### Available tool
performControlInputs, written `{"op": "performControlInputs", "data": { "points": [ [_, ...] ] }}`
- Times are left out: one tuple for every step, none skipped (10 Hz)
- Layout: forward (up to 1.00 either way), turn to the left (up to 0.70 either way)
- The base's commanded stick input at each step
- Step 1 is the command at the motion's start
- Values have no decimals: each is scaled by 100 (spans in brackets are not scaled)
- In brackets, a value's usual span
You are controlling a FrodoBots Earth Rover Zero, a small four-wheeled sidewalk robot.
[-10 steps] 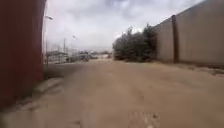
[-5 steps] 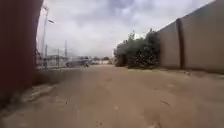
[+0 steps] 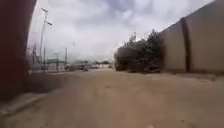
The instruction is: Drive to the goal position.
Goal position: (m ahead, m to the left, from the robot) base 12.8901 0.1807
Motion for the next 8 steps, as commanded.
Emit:
{"op": "performControlInputs", "data": {
  "points": [
    [100, 0],
    [100, 0],
    [100, 0],
    [100, 0],
    [100, 0],
    [100, 0],
    [100, 0],
    [100, 0]
  ]
}}
